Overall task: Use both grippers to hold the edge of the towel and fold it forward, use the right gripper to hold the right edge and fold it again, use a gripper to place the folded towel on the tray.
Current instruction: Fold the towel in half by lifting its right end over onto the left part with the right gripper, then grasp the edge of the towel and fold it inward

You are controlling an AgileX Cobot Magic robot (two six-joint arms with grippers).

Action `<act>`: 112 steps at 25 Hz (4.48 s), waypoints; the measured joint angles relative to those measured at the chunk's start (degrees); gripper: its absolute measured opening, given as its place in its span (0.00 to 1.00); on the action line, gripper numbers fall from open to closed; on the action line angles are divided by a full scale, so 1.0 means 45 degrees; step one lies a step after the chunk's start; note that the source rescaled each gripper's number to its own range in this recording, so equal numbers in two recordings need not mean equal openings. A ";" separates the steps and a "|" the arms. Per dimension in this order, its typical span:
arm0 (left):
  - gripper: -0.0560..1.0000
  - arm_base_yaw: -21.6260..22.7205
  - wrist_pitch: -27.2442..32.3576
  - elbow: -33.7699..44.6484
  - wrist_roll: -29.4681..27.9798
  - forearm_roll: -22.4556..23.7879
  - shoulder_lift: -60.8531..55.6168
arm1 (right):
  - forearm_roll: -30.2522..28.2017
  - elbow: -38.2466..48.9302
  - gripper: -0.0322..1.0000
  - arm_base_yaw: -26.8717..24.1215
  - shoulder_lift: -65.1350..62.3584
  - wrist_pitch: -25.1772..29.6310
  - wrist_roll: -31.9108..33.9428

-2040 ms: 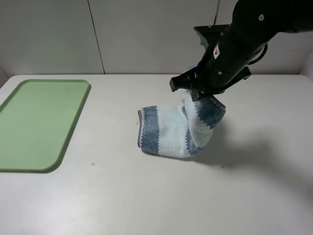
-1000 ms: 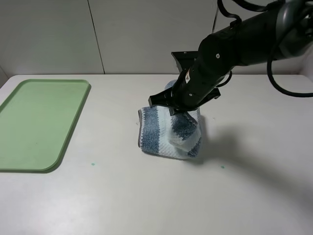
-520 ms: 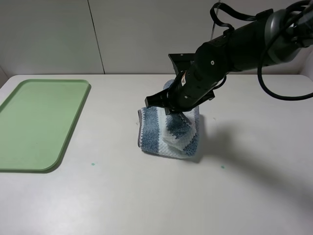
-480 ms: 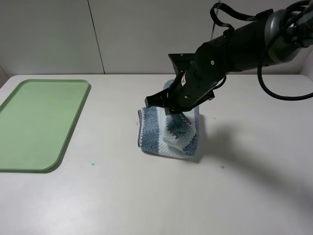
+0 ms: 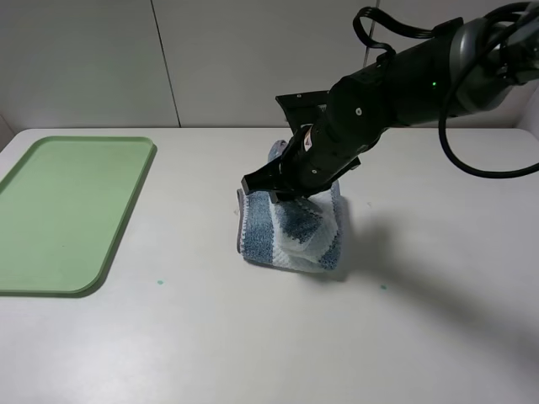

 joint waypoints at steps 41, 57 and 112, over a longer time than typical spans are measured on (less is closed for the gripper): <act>1.00 0.0000 0.0000 0.0000 0.0000 0.0000 0.0000 | -0.1869 0.0000 1.00 0.1502 -0.3326 0.3381 -0.2183; 1.00 0.0000 0.0000 0.0000 0.0000 0.0000 0.0000 | -0.2972 0.0000 1.00 0.1502 -0.6066 0.8093 -0.3276; 1.00 0.0000 0.0000 0.0000 0.0000 0.0000 0.0000 | -0.0081 0.7939 1.00 -0.5860 -2.2518 0.8547 -0.4433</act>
